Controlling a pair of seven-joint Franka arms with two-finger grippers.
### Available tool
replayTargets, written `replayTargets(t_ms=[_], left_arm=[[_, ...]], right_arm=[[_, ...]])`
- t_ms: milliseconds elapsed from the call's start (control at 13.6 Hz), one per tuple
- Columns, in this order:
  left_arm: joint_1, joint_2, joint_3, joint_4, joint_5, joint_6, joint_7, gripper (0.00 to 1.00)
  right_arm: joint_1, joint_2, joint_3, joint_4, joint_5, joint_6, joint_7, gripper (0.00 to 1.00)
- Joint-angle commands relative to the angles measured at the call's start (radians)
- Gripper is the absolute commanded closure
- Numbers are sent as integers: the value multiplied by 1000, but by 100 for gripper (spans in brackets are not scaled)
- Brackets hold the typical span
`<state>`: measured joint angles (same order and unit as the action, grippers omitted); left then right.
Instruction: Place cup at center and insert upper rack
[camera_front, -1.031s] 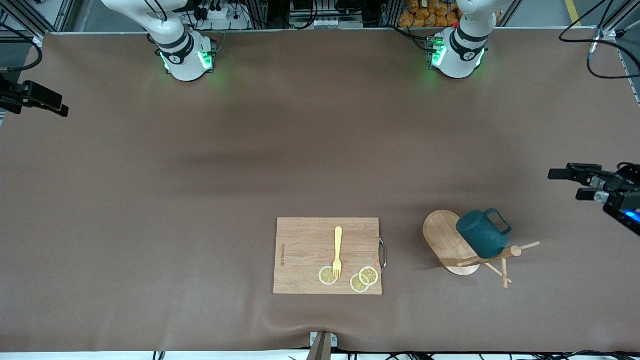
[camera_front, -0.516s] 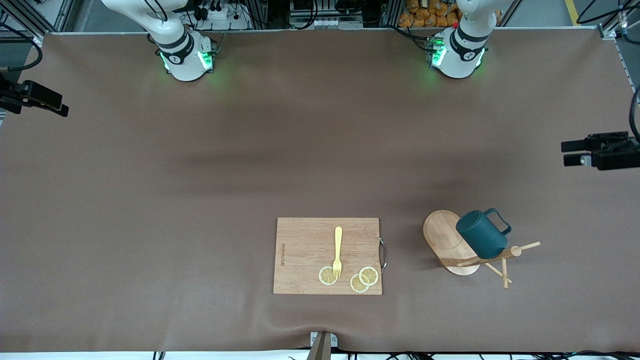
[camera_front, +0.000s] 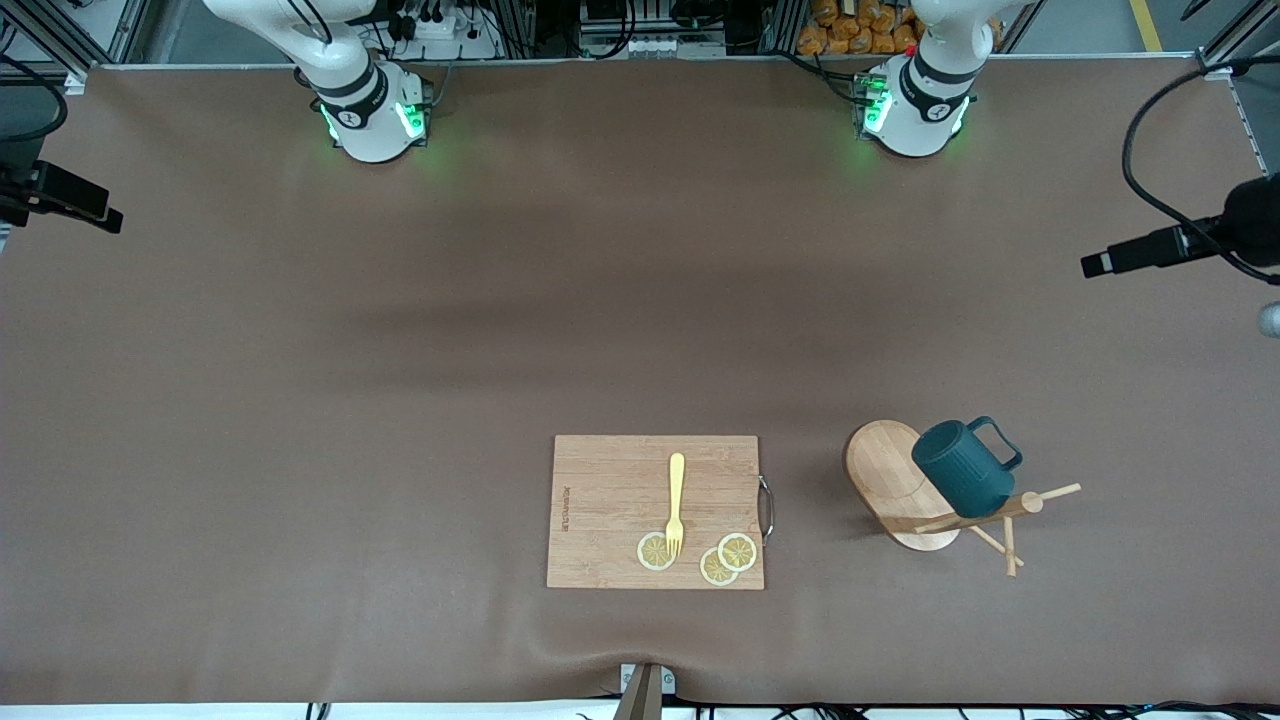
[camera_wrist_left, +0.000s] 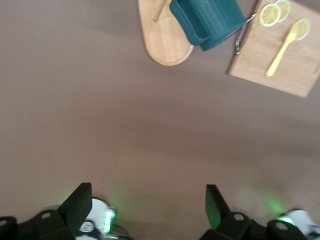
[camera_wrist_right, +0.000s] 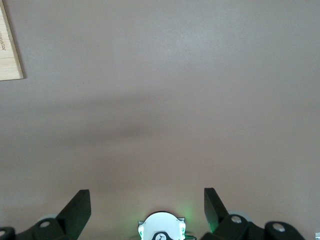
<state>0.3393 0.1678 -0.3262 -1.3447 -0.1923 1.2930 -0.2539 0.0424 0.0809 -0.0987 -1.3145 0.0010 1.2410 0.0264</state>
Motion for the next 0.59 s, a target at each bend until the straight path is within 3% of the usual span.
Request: replayTargets(t_ms=[0, 368, 516], left_arm=[[12, -83, -13, -79, 51, 22, 61, 0], [6, -125, -40, -109, 125, 75, 67, 0], [-67, -155, -4, -178, 189, 165, 67, 0]], right_arm=[[-7, -7, 7, 9, -10, -12, -10, 0], [-7, -7, 7, 9, -7, -12, -13, 0], [-7, -7, 7, 9, -6, -12, -13, 0]])
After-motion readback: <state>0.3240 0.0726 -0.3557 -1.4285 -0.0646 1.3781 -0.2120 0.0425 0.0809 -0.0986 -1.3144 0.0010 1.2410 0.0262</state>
